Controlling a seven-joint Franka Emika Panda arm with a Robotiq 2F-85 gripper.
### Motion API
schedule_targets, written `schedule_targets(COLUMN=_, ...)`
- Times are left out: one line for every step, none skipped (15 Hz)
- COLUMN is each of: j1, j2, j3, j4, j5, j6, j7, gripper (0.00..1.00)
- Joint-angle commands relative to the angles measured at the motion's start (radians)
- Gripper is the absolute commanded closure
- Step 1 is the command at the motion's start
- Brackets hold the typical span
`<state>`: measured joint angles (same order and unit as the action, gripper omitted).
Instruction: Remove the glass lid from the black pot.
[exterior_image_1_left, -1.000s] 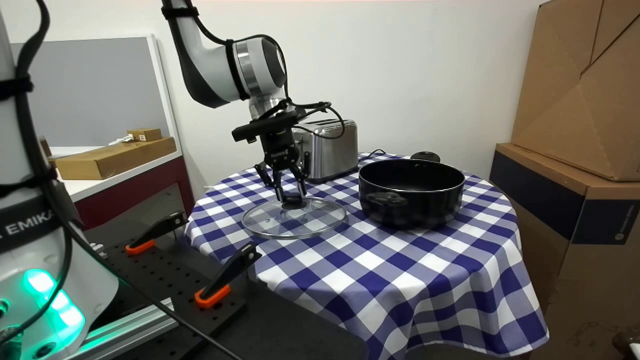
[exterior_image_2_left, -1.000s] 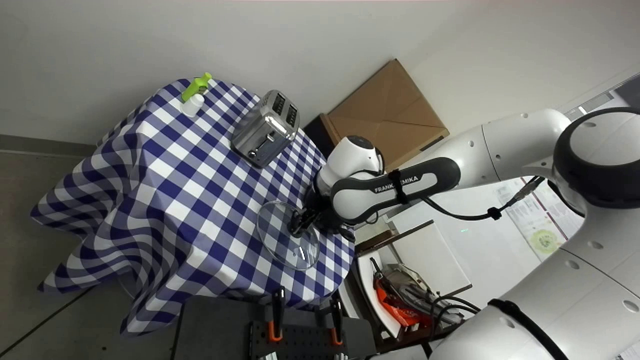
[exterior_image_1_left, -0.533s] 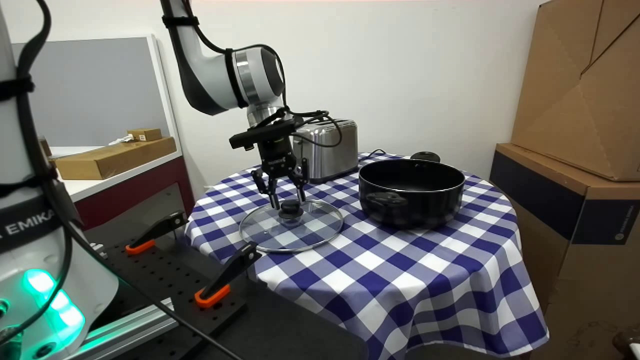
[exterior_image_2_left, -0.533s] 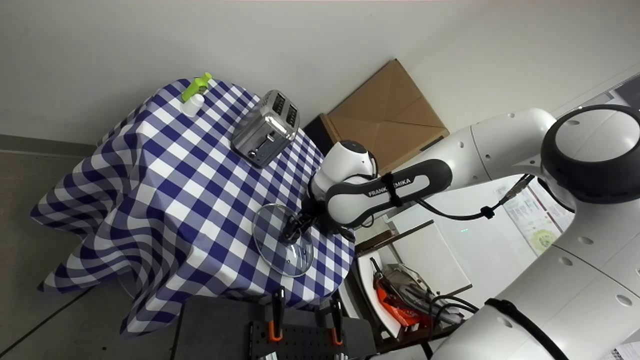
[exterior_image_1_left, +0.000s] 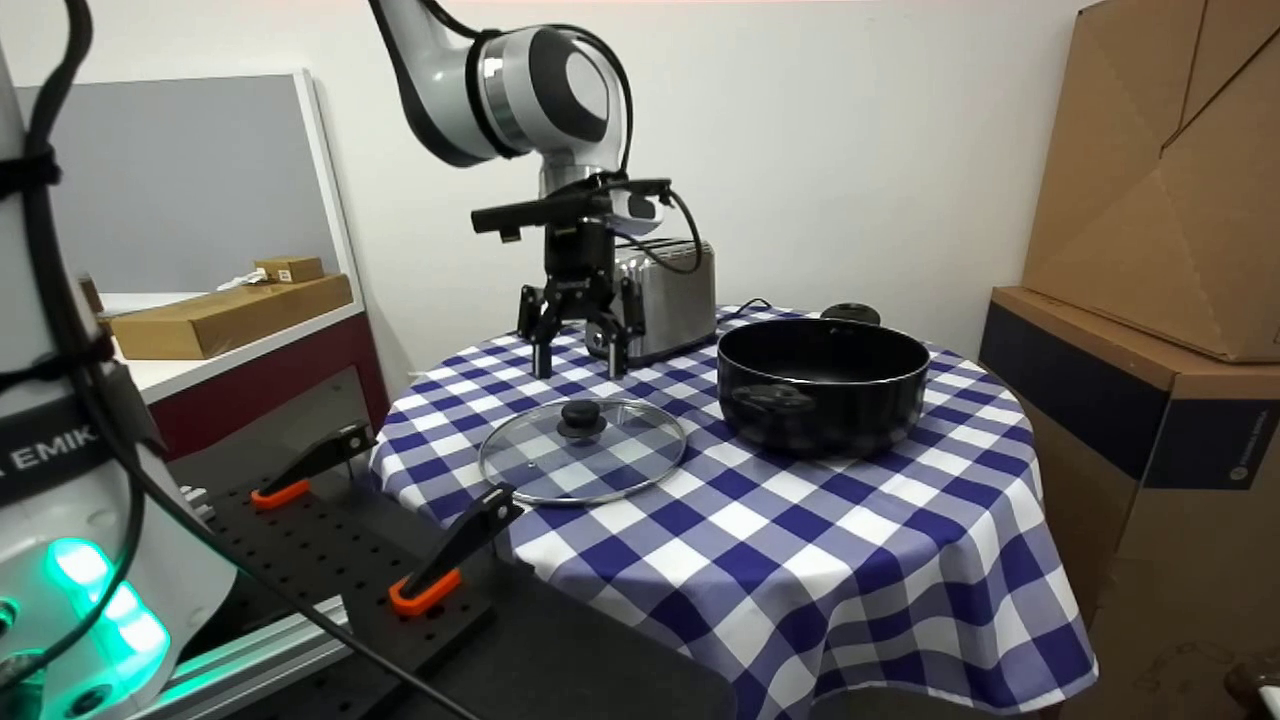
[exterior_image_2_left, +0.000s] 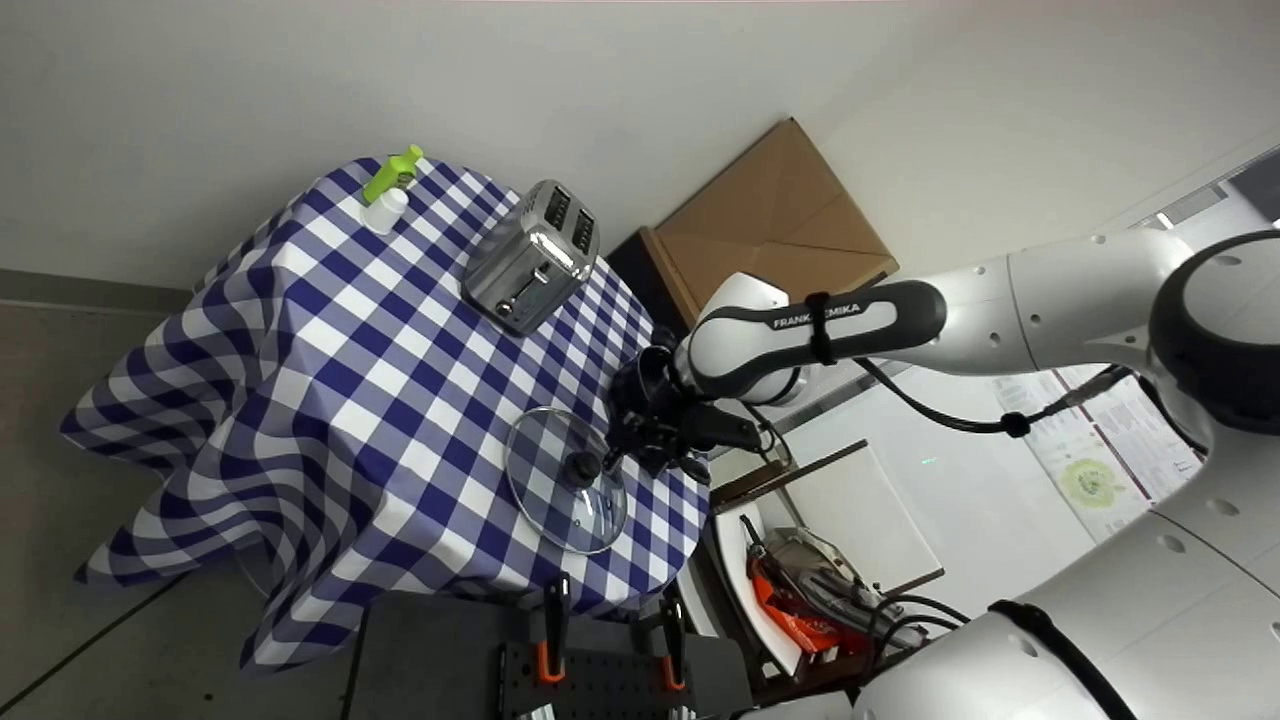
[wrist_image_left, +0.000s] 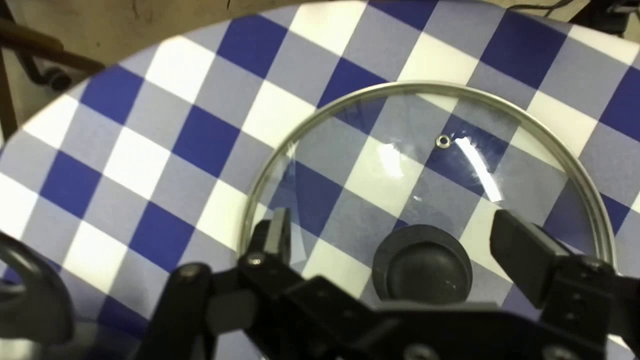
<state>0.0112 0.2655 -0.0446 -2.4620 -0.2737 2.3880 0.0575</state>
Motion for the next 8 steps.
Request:
schedule_targets(j1=-0.056, j2=-0.181, j3=-0.023, j4=-0.015, j5=0.125, j6=-0.191, j7=-0.022, gripper=0.00)
schedule_targets(j1=-0.067, j2=-0.231, j3=-0.033, j4=-0.018, j5=0.131, j6=-0.229, j7=-0.018, gripper=0.00)
schedule_targets(j1=-0.078, j2=-0.281, j3=-0.042, j4=-0.023, j5=0.123, j6=-0.249, j7=-0.016, gripper=0.00)
schedule_targets(j1=-0.087, j2=-0.335, j3=-0.050, j4=-0.026, j5=0.110, j6=-0.277, j7=-0.014, gripper=0.00)
schedule_targets(j1=-0.096, j2=-0.383, j3=-0.055, j4=-0.029, j5=0.090, j6=-0.289, j7=-0.016, gripper=0.00)
schedule_targets(j1=-0.104, j2=-0.431, j3=-0.058, j4=-0.029, j5=0.070, j6=-0.307, j7=-0.014, gripper=0.00)
schedule_targets(j1=-0.111, j2=-0.479, j3=-0.058, j4=-0.026, j5=0.058, j6=-0.334, j7=-0.015, gripper=0.00)
schedule_targets(j1=-0.117, j2=-0.521, j3=-0.057, j4=-0.023, j5=0.048, j6=-0.353, j7=-0.024, gripper=0.00)
